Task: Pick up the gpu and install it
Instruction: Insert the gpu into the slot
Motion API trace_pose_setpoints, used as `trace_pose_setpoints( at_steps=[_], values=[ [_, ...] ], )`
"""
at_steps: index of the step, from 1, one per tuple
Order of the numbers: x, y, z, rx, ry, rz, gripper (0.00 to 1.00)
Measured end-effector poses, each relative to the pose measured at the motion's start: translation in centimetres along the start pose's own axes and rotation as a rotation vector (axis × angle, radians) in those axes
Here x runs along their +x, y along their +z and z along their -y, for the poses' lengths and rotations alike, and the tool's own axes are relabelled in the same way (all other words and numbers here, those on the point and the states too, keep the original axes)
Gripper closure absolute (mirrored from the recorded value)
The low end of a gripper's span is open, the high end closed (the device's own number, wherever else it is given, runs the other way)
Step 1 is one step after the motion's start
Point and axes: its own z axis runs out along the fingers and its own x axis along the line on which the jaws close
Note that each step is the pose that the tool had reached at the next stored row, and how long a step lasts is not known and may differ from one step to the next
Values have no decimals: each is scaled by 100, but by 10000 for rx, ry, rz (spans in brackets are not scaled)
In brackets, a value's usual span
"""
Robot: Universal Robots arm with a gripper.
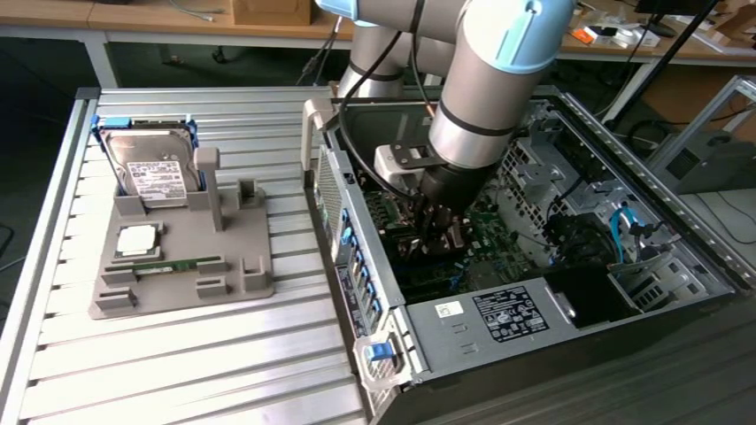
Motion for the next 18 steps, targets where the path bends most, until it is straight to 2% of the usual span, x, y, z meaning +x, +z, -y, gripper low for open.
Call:
trace_pose_setpoints(
  at_steps=[5,6,8,9,14,18],
  values=[
    [0,-10,0,4,1,9,72],
    [0,-31,0,5,1,-16,72],
    [-2,-57,0,3,0,-117,72],
    [-3,-57,0,2,-1,-126,72],
    [-6,-56,0,3,-1,-123,72],
    [-11,-54,-1,2,5,-48,72]
  ],
)
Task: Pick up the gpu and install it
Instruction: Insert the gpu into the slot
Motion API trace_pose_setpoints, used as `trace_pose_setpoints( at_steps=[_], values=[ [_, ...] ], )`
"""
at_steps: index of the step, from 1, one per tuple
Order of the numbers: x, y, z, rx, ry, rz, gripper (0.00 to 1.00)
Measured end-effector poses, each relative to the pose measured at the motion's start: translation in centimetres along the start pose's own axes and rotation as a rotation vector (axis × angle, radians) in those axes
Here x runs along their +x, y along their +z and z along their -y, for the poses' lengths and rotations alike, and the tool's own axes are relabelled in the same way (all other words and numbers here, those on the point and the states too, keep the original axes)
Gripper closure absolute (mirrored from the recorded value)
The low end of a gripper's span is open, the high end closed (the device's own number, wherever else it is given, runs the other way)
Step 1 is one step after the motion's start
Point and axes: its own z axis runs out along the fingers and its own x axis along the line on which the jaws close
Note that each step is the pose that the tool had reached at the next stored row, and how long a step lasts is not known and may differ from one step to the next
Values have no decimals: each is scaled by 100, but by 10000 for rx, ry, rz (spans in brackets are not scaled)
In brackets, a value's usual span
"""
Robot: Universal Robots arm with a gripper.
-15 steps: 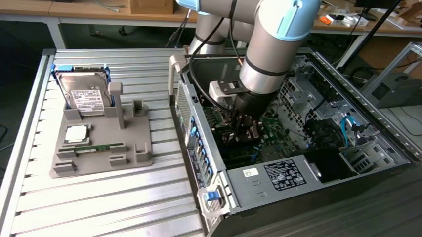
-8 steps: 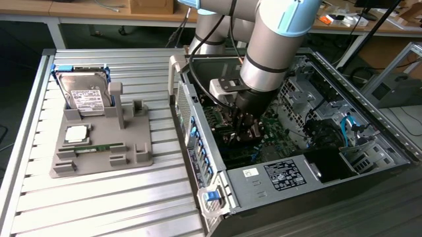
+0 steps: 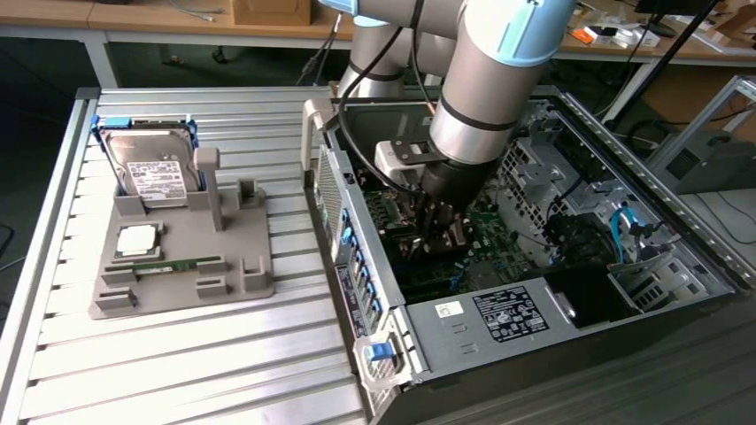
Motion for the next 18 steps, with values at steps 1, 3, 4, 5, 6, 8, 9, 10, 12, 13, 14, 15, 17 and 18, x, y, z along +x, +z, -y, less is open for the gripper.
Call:
trace_pose_setpoints(
  at_steps=[1,3,4,5,6,8,9,10,12,13,14,15,17,18],
  values=[
    [0,0,0,-1,0,24,72],
    [0,2,1,0,0,150,72],
    [0,2,1,-4,1,262,72],
    [1,1,0,-6,4,363,72],
    [0,1,0,-5,6,379,72],
    [0,1,1,-5,5,387,72],
    [0,2,-1,-4,4,388,72],
    [0,2,-5,-3,3,389,72],
    [0,3,-19,-4,5,388,72],
    [1,4,-28,-5,4,389,72],
    [1,3,-32,-5,4,387,72],
    [1,4,-32,-5,4,387,72],
    [1,3,-32,-5,4,387,72],
    [1,3,-33,-6,4,387,72]
  ],
)
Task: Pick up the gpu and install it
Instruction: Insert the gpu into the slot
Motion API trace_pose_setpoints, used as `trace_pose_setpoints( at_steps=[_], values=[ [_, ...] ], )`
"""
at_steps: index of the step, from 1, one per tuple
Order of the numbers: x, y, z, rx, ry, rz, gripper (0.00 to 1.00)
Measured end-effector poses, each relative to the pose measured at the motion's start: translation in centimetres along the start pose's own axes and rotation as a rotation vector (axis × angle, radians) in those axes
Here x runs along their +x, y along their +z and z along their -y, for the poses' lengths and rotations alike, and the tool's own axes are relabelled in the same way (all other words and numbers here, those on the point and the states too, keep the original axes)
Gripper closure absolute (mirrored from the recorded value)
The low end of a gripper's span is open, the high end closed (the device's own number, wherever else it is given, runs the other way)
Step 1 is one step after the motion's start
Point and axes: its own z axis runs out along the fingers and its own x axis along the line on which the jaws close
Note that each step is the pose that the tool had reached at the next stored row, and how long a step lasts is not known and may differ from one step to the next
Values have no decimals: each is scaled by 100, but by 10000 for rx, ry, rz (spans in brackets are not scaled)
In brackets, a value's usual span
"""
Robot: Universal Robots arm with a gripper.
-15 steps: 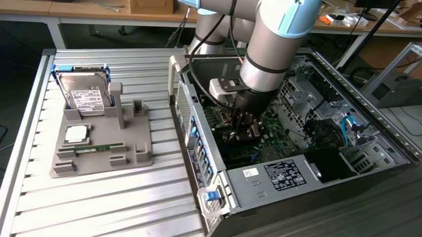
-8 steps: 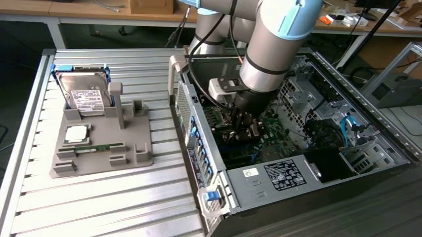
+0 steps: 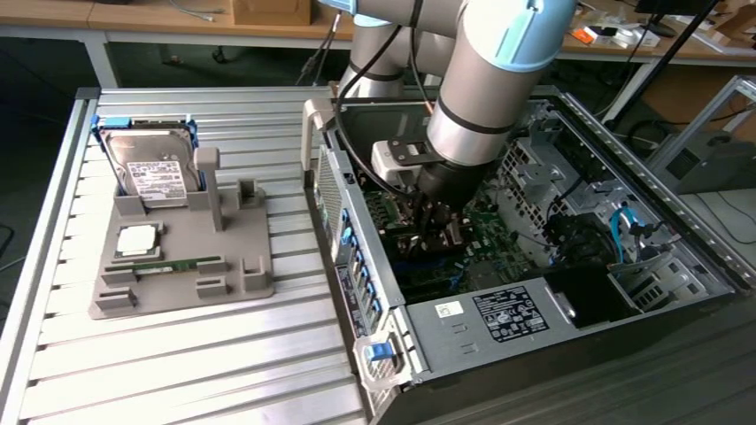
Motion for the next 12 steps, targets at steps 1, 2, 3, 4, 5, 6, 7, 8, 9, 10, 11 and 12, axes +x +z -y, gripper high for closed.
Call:
trace_pose_setpoints(
  at_steps=[1,2,3,4,5,6,7,8,9,10,11,12],
  values=[
    [0,0,0,0,3,-4,72],
    [0,0,1,0,7,-60,72],
    [0,0,1,2,8,-119,72],
    [0,0,1,4,8,-181,72],
    [0,1,1,5,7,-226,72],
    [0,1,2,6,7,-254,72],
    [0,1,2,6,9,-283,72],
    [0,-1,1,5,17,-313,72],
    [-1,-4,1,5,24,-337,72],
    [-2,-9,1,4,27,-343,72],
    [-3,-16,1,4,30,-345,72],
    [-5,-19,1,6,31,-343,72]
  ],
)
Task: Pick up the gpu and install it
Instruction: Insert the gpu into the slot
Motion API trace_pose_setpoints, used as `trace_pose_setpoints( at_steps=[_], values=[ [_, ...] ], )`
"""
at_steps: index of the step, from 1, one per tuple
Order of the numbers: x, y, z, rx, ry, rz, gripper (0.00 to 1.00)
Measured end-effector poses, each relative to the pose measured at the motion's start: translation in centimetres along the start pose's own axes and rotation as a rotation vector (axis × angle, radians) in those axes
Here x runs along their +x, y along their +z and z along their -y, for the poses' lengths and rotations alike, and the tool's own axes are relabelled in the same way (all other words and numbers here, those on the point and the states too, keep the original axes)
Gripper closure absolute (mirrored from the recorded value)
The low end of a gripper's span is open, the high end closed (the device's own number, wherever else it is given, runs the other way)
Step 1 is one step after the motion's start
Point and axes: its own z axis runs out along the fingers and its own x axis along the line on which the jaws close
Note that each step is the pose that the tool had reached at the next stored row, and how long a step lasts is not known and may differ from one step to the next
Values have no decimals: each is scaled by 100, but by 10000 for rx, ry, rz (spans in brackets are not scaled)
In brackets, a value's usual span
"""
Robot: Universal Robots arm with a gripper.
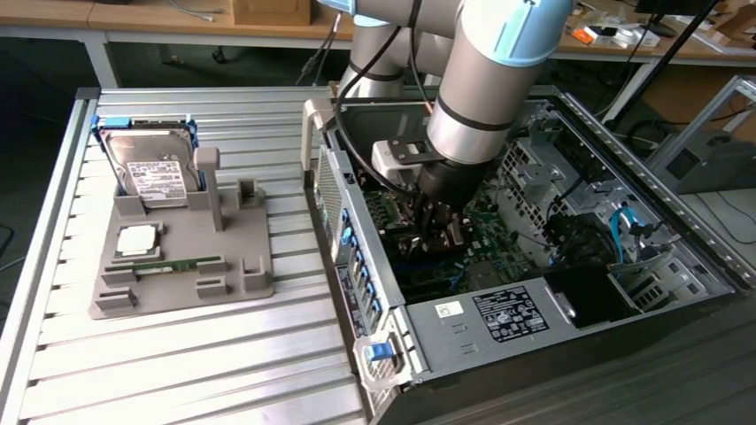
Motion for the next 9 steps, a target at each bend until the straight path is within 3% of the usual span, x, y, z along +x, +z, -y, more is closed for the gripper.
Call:
trace_pose_setpoints(
  at_steps=[9],
  values=[
    [-1,20,0,-37,1,0,72]
  ],
)
